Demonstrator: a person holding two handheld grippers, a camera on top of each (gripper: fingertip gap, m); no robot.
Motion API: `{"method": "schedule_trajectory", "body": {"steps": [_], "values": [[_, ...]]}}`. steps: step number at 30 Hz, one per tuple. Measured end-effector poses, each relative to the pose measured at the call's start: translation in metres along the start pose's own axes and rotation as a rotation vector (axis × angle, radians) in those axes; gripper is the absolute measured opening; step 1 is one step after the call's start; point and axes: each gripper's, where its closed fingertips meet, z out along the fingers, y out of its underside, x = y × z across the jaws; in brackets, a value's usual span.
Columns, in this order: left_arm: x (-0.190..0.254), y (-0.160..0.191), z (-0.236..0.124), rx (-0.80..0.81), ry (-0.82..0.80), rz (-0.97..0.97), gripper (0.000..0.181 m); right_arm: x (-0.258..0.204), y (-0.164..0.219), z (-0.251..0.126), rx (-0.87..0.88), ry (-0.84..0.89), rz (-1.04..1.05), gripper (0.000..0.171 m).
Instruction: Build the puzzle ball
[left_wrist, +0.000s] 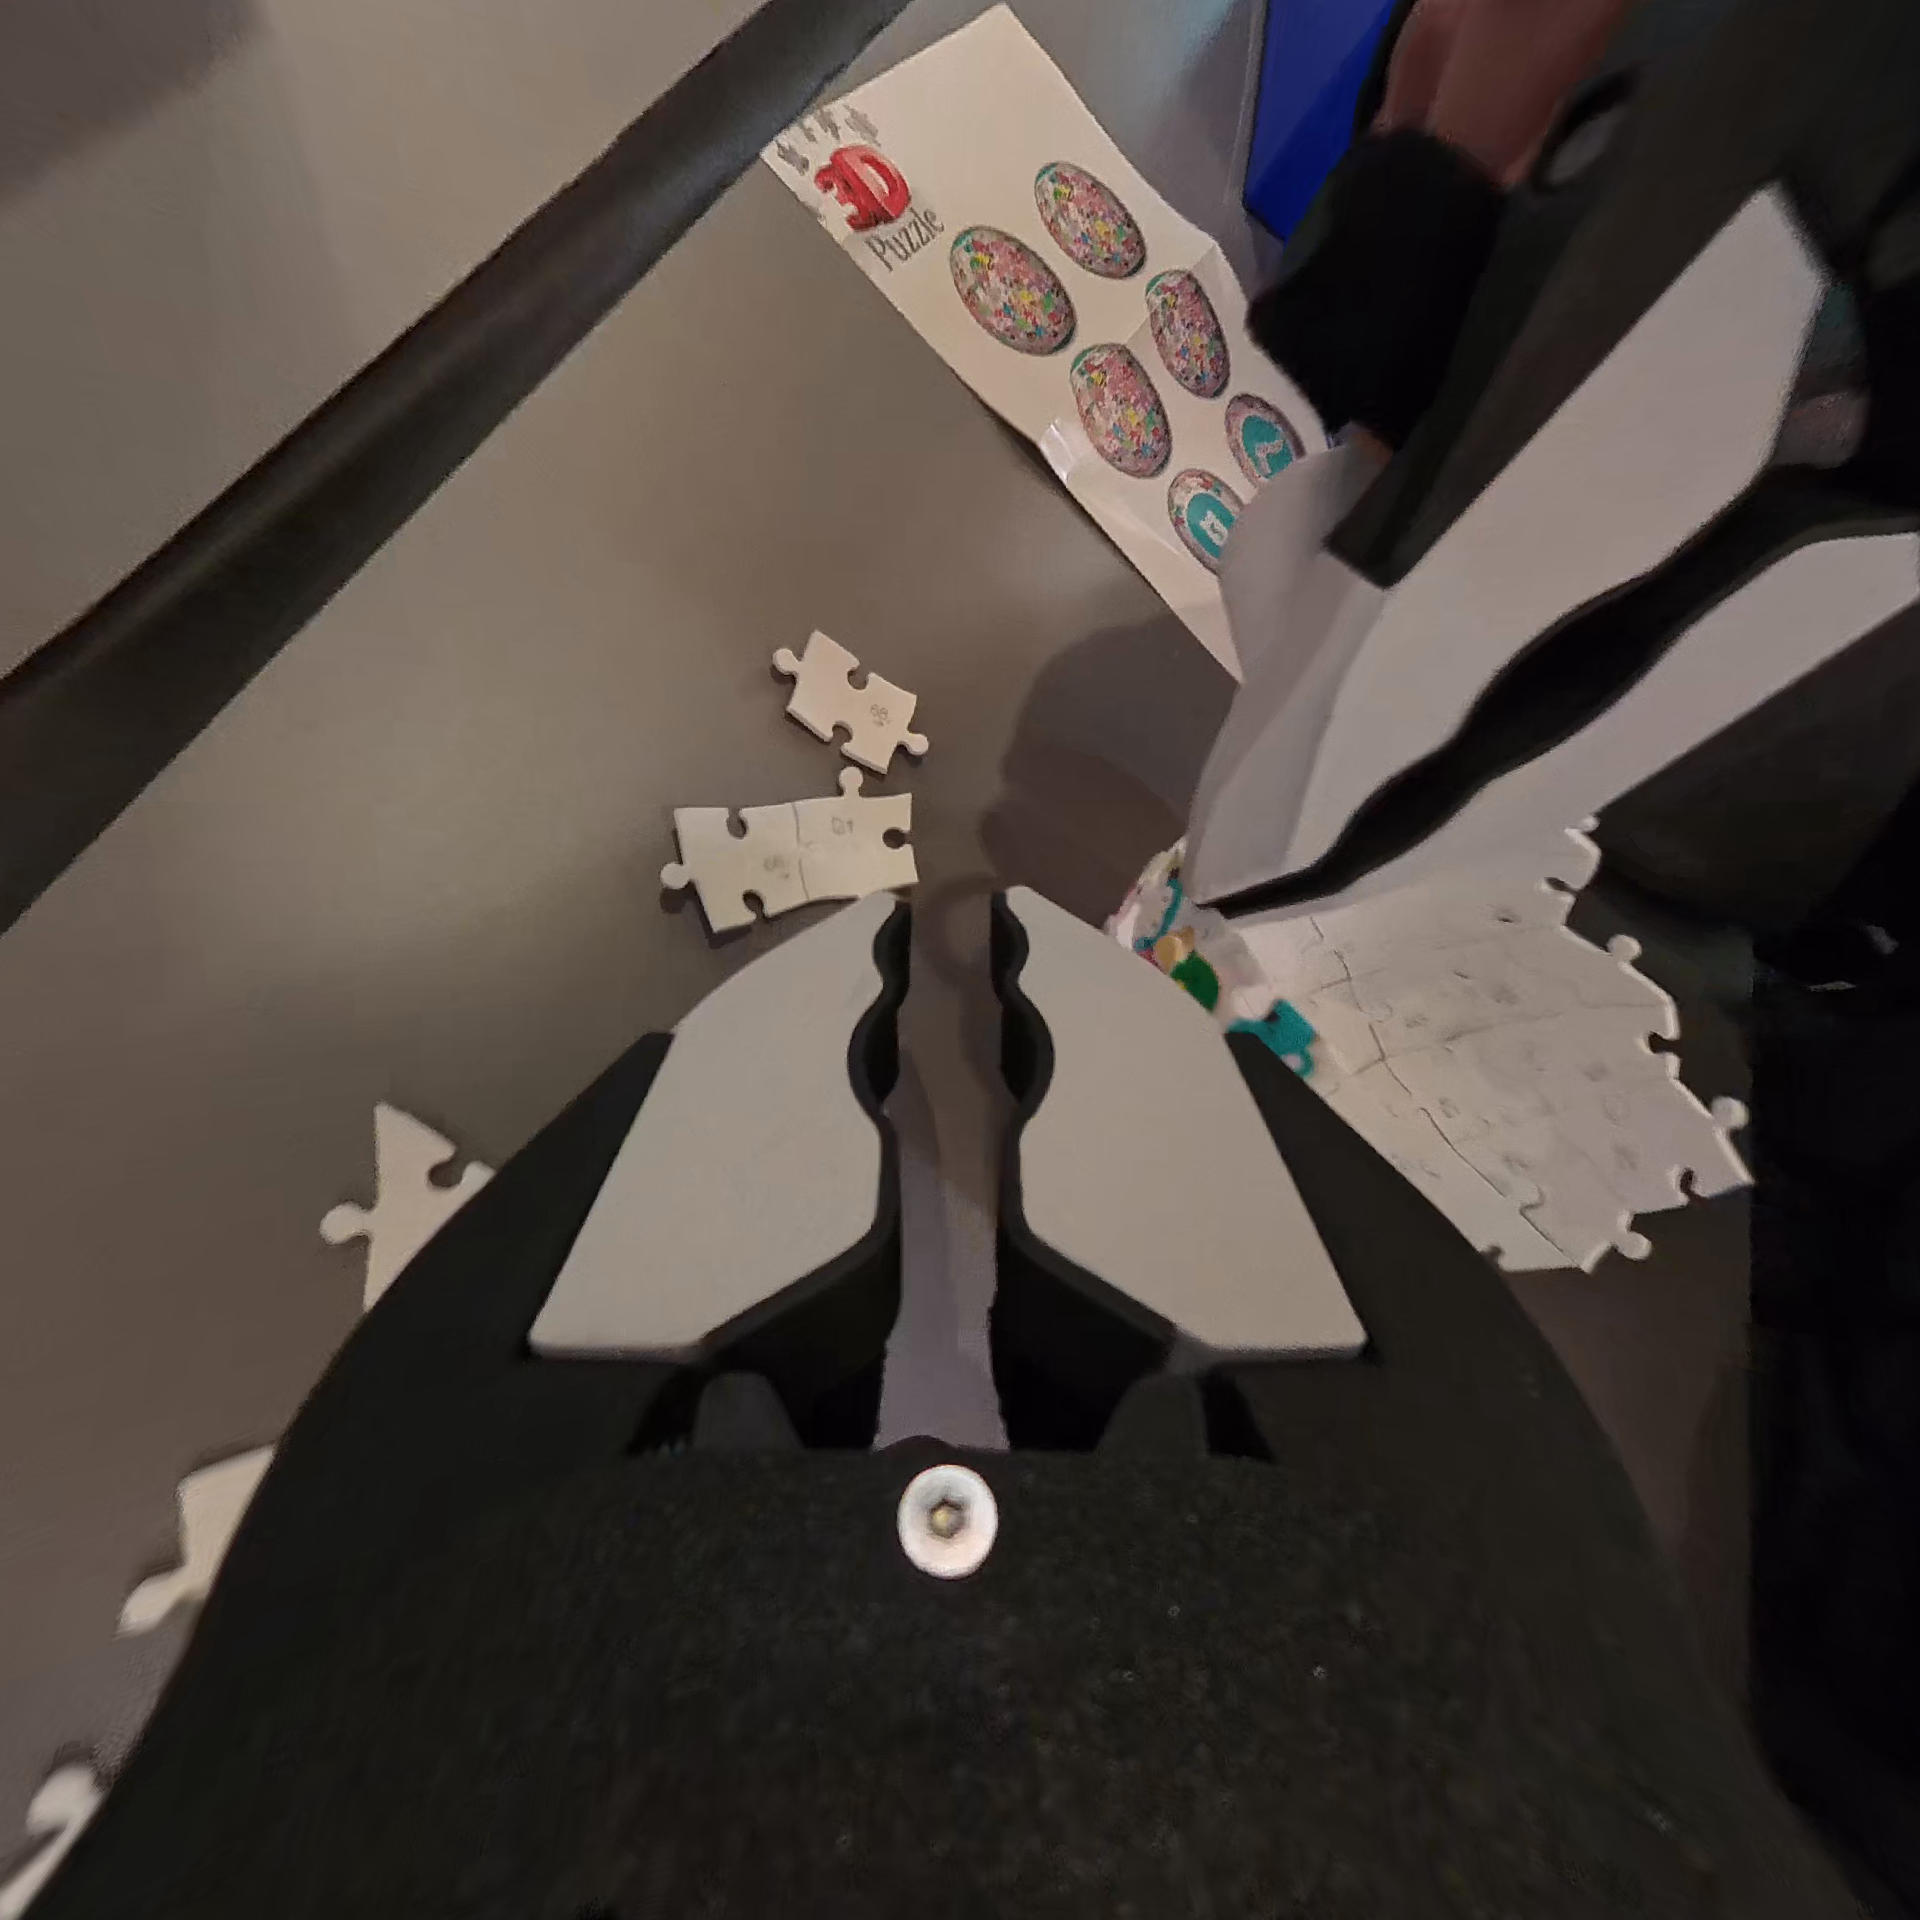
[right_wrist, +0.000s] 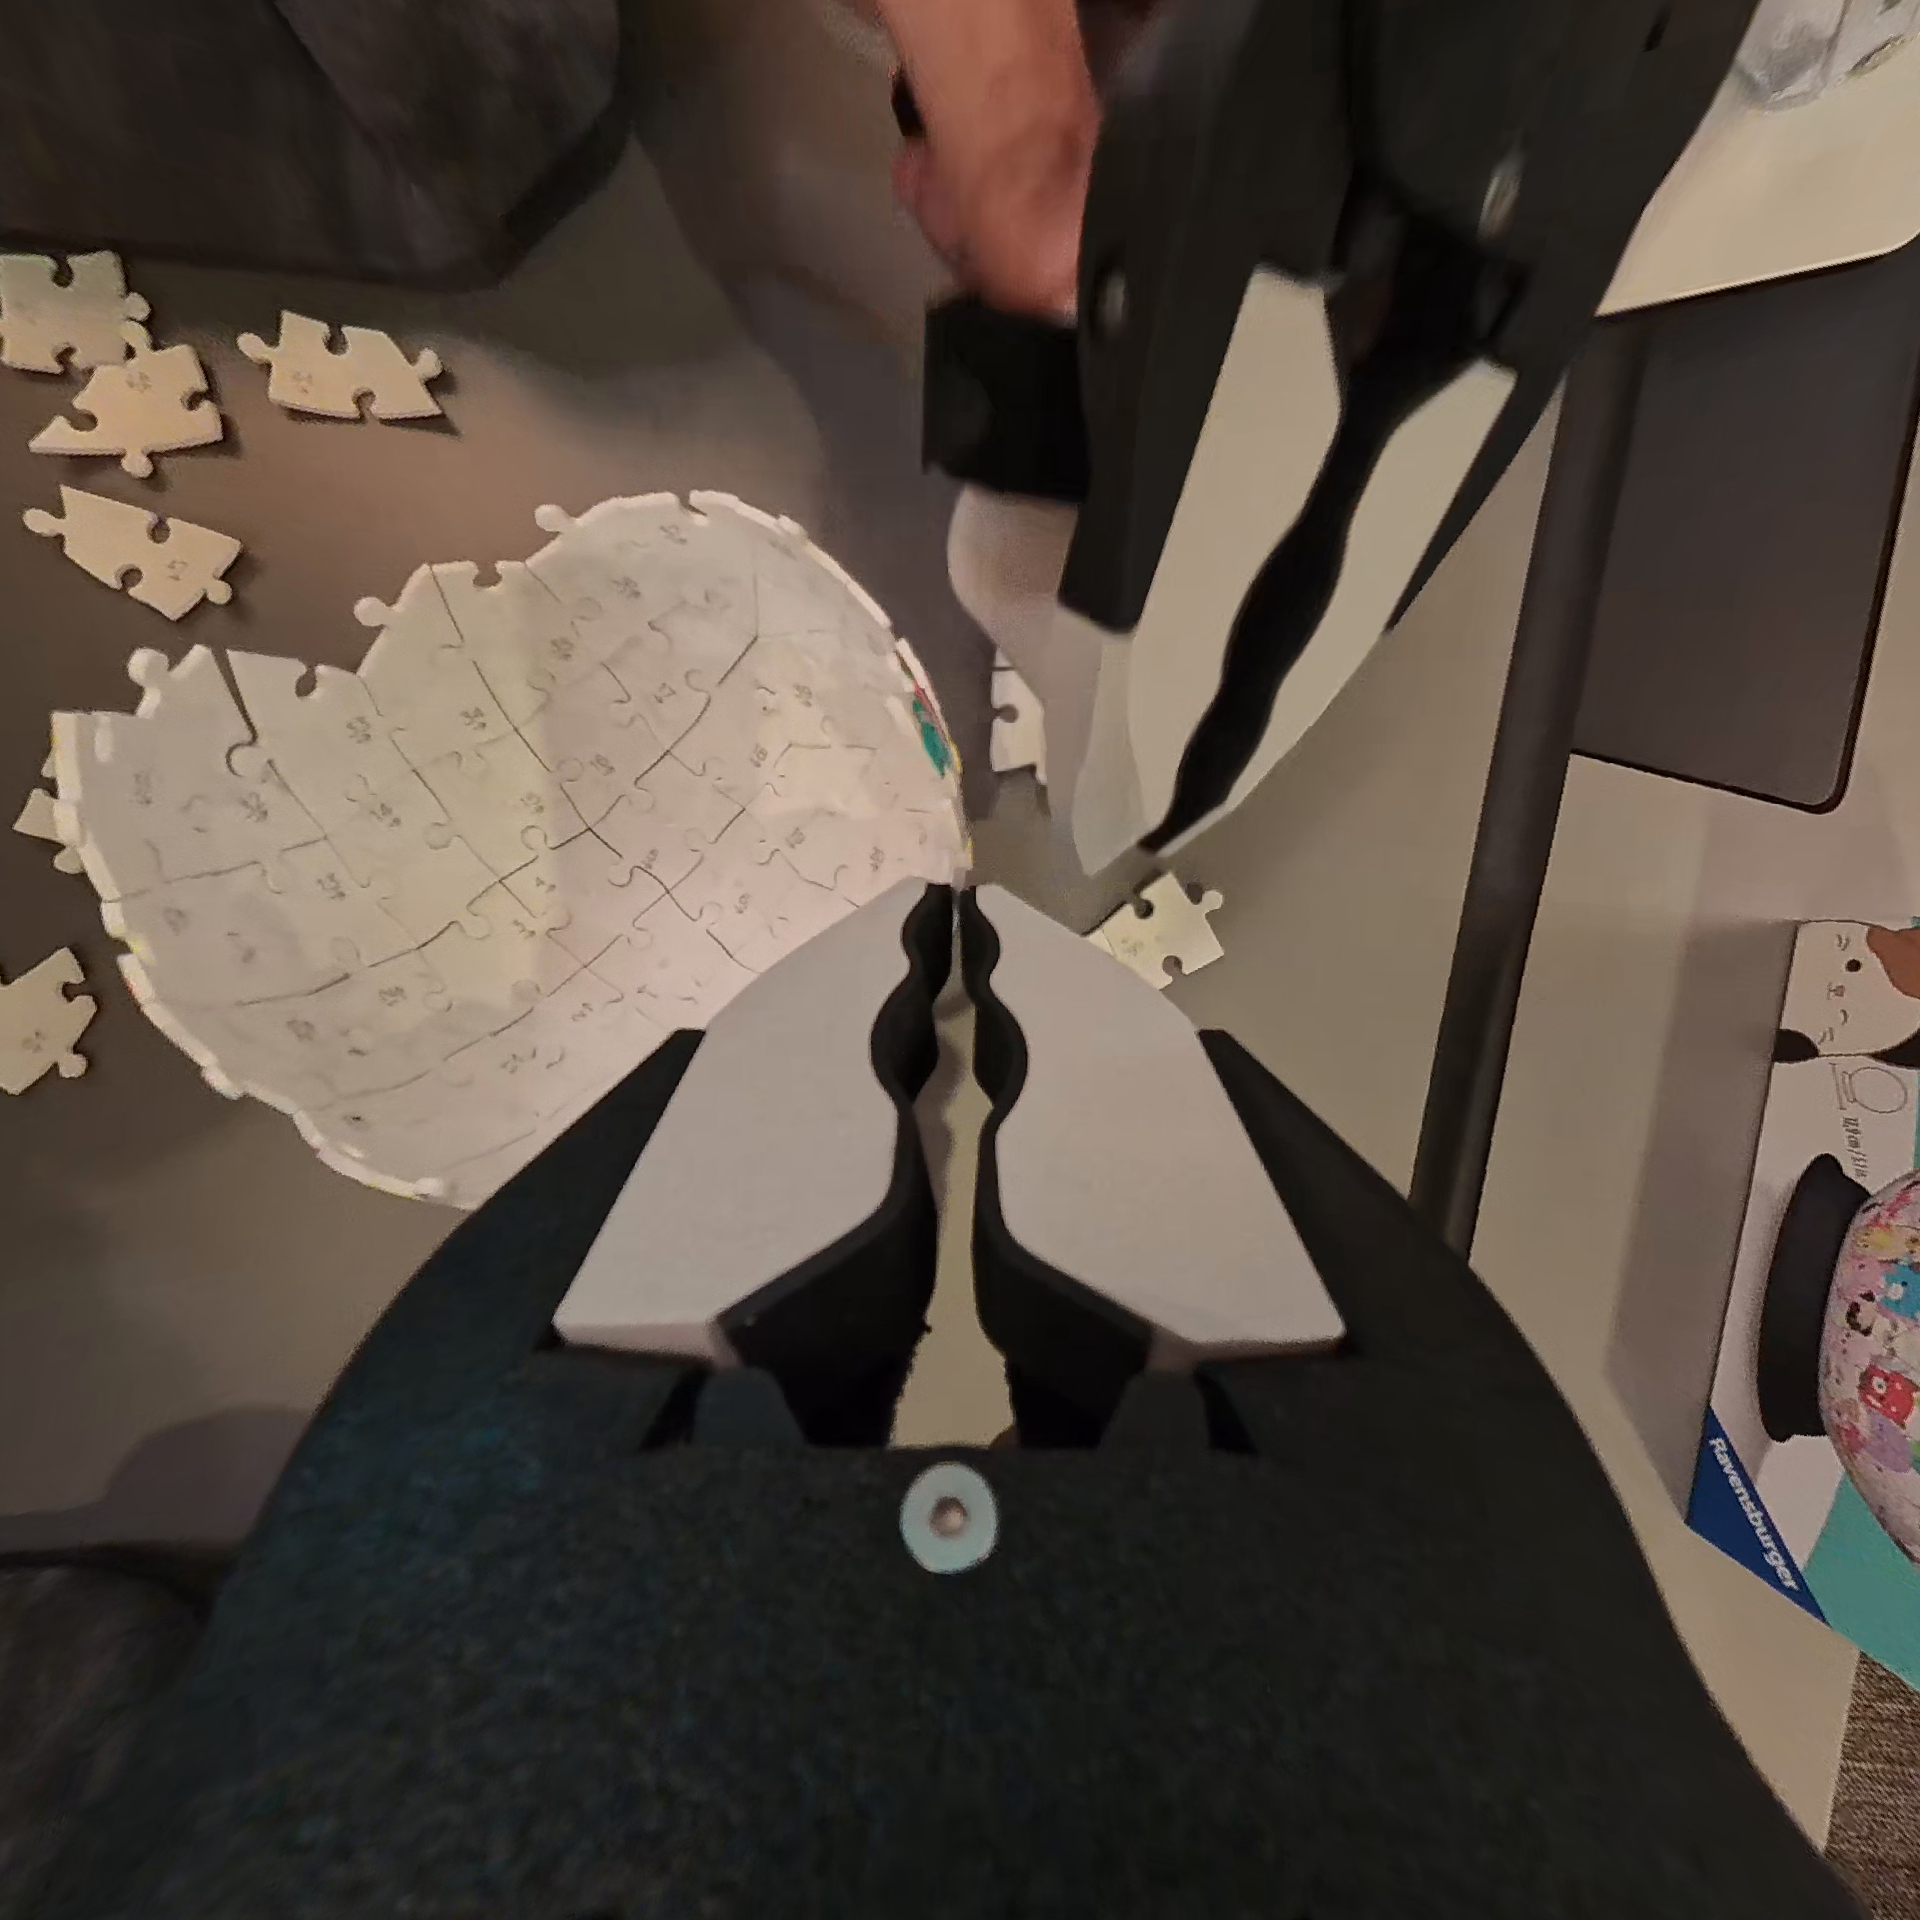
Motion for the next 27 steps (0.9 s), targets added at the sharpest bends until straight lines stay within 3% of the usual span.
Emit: {"method": "schedule_trajectory", "body": {"steps": [6,12,18,27], "values": [[0.016,0.008,-0.036,-0.036,-0.037,0.063,0.034,0.000,-0.001,0.001,0.003,0.009,-0.007,0.001],[0.040,0.024,-0.033,-0.134,0.012,0.157,0.058,0.000,-0.001,0.002,0.005,0.013,-0.010,0.002],[0.036,0.028,-0.017,-0.215,-0.101,0.228,0.062,0.000,-0.001,0.002,0.006,0.014,-0.009,0.002],[0.035,0.011,-0.011,-0.153,-0.187,0.283,0.053,0.001,-0.004,0.003,0.002,0.046,-0.039,0.002]]}}
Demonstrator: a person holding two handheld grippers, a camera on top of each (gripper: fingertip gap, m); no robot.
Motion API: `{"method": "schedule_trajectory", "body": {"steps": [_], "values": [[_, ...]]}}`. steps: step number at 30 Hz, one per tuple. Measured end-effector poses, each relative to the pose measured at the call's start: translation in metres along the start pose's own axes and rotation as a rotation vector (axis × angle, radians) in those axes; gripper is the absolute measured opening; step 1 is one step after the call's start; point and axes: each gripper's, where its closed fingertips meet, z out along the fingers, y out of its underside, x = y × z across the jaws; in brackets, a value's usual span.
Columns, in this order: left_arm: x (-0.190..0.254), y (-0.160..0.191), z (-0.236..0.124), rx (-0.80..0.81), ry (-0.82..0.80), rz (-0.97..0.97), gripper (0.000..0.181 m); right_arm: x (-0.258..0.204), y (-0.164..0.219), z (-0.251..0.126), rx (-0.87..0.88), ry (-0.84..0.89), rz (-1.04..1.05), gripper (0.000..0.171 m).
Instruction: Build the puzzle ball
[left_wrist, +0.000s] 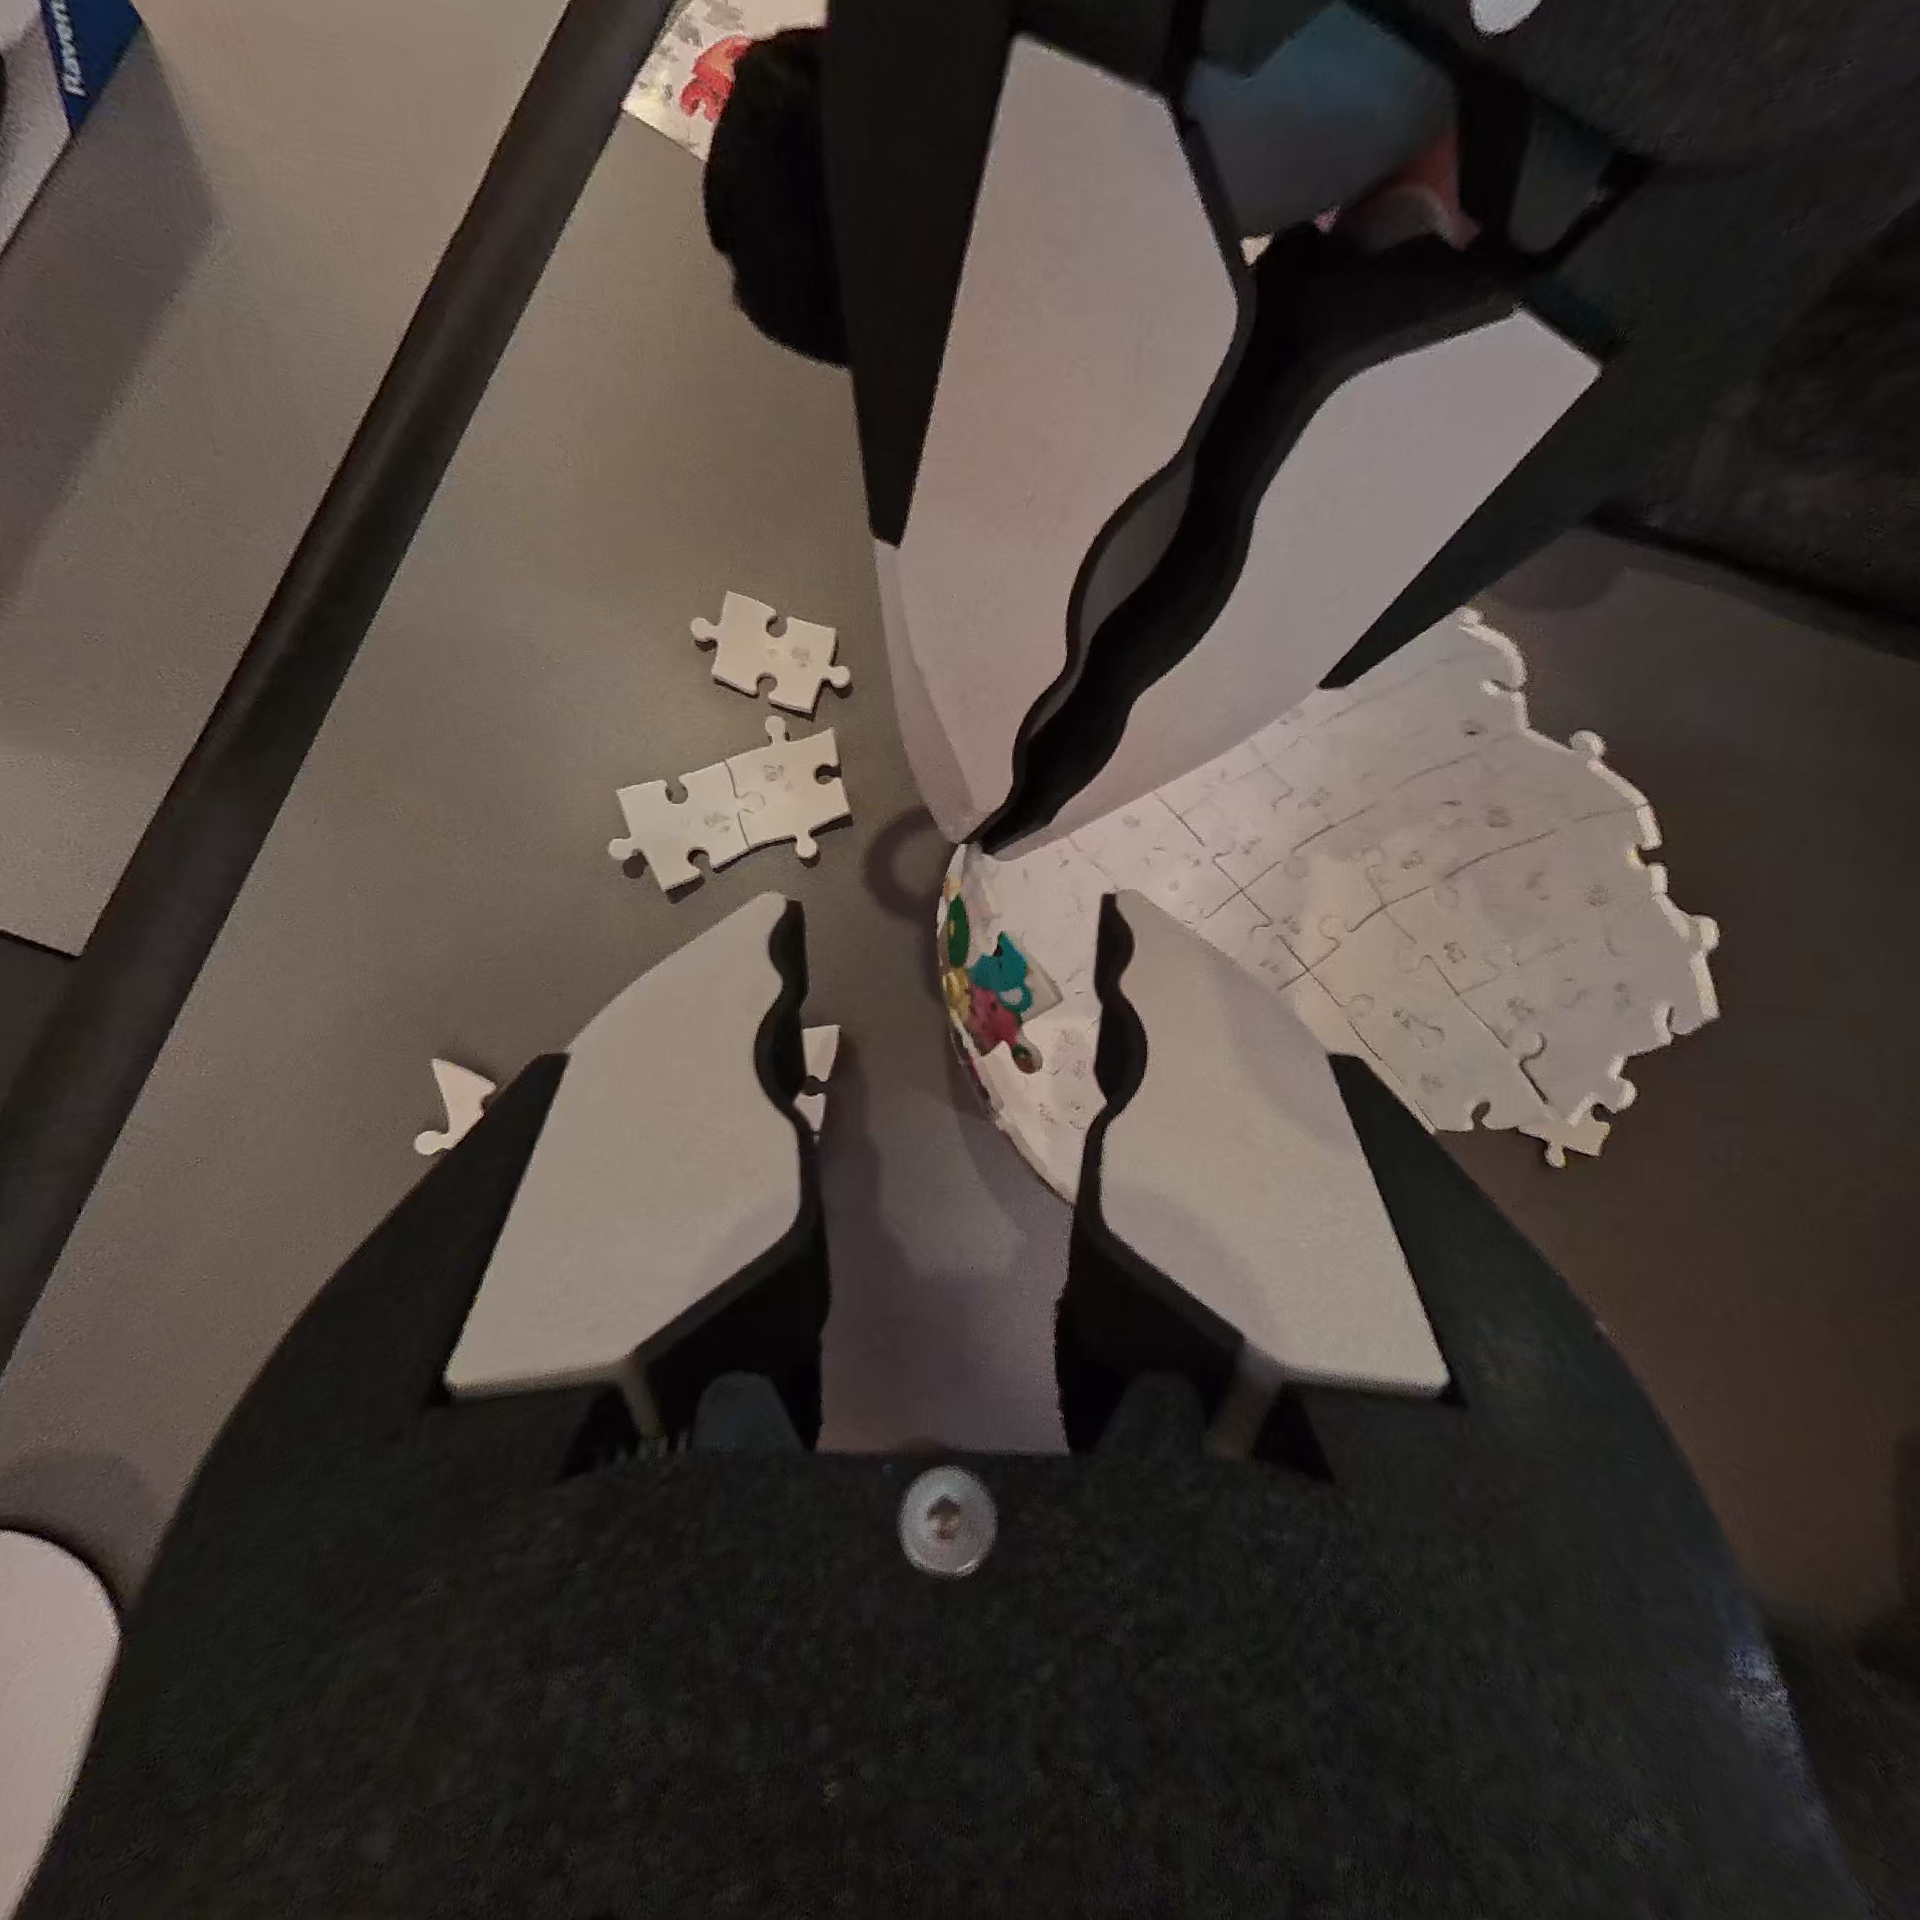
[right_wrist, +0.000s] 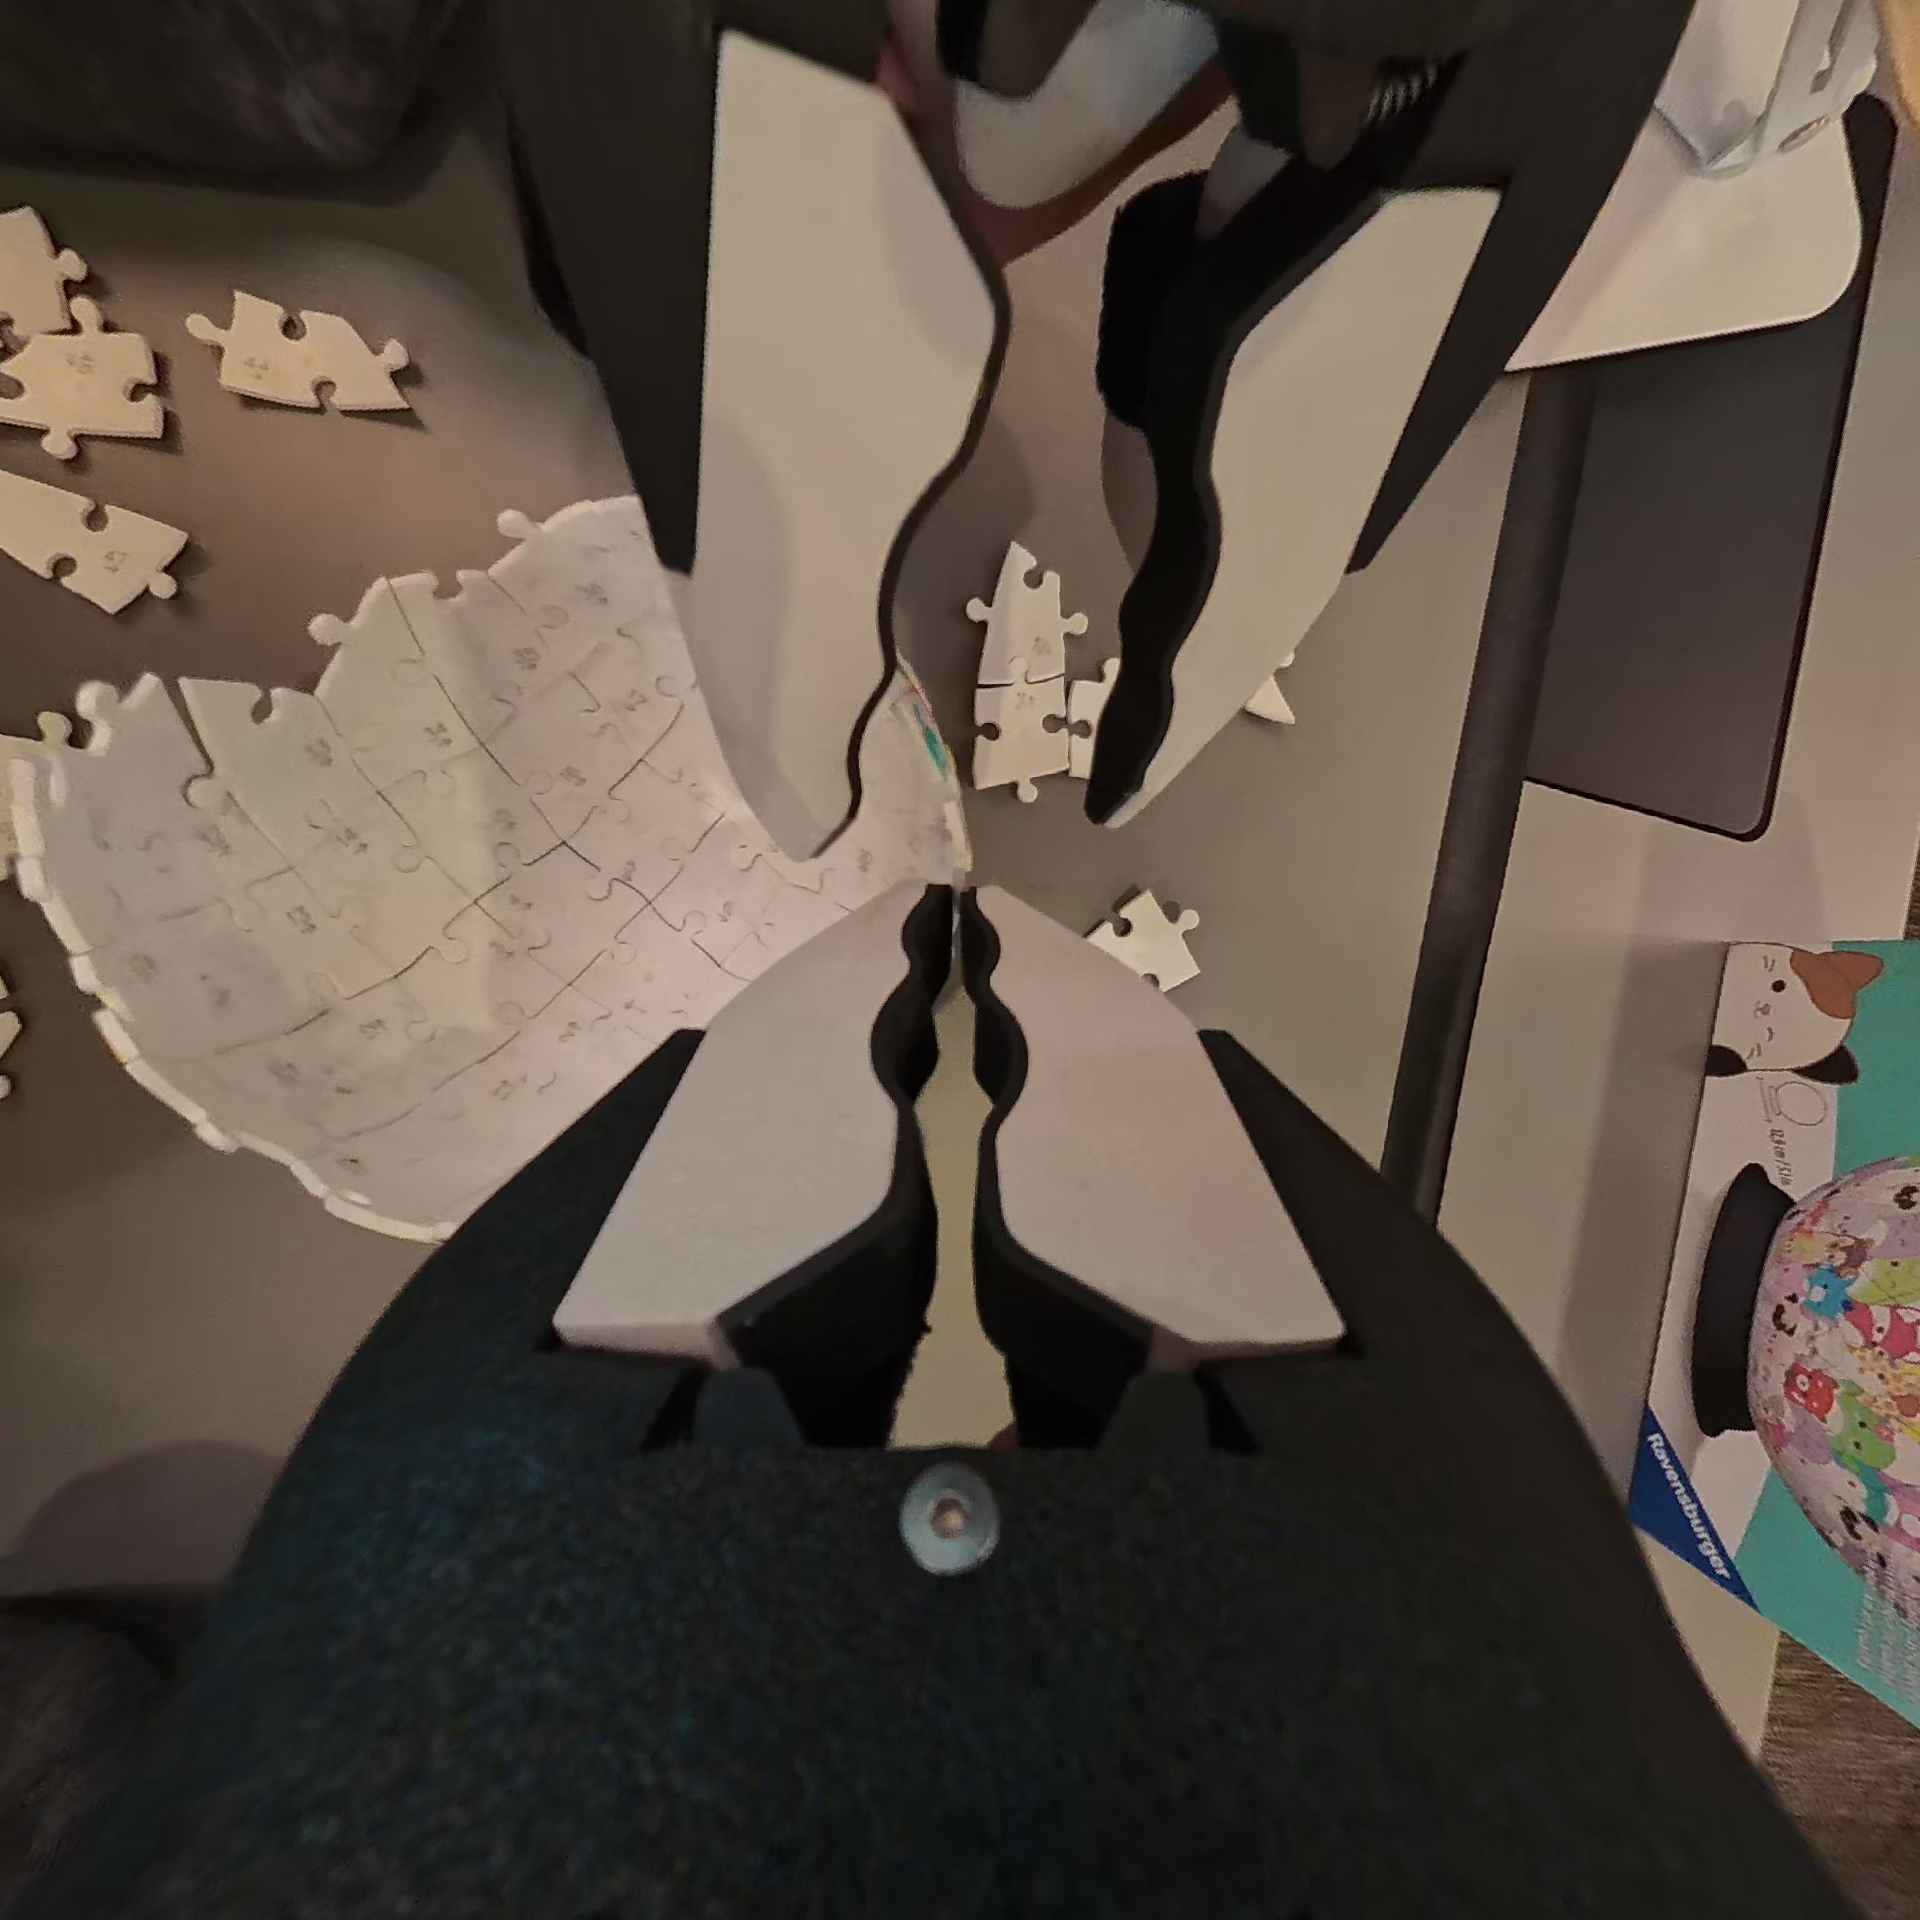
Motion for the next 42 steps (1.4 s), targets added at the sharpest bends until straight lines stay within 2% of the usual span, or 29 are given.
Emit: {"method": "schedule_trajectory", "body": {"steps": [5,9,15,21,24,28,33,36,39,42], "values": [[0.006,-0.005,-0.018,0.114,0.130,-0.016,0.055,0.002,-0.002,-0.001,0.023,0.025,-0.044,0.002],[-0.006,-0.011,-0.031,0.257,0.261,-0.143,0.049,0.004,-0.006,-0.003,0.055,0.035,-0.064,0.002],[-0.040,0.004,-0.025,0.276,0.203,-0.236,0.034,0.004,-0.007,-0.002,0.076,0.025,-0.068,0.002],[-0.043,0.035,0.002,0.048,0.117,-0.224,0.023,0.003,-0.007,-0.001,0.101,0.025,-0.096,0.002],[-0.039,0.047,0.001,-0.024,0.108,-0.258,0.023,0.003,-0.007,-0.001,0.110,0.025,-0.096,0.002],[-0.028,0.049,-0.019,0.016,0.132,-0.340,0.032,0.002,-0.006,0.002,0.120,0.024,-0.105,0.002],[-0.002,0.041,-0.042,0.122,0.161,-0.345,0.045,0.001,-0.010,0.003,0.140,0.027,-0.125,0.002],[0.004,0.041,-0.038,0.138,0.151,-0.340,0.046,0.001,-0.012,0.004,0.149,0.033,-0.133,0.002],[-0.015,0.042,-0.023,0.143,0.082,-0.374,0.042,0.001,-0.012,0.004,0.155,0.034,-0.134,0.002],[-0.028,0.032,-0.015,0.205,0.110,-0.418,0.039,0.002,-0.011,0.007,0.151,0.036,-0.141,0.002]]}}
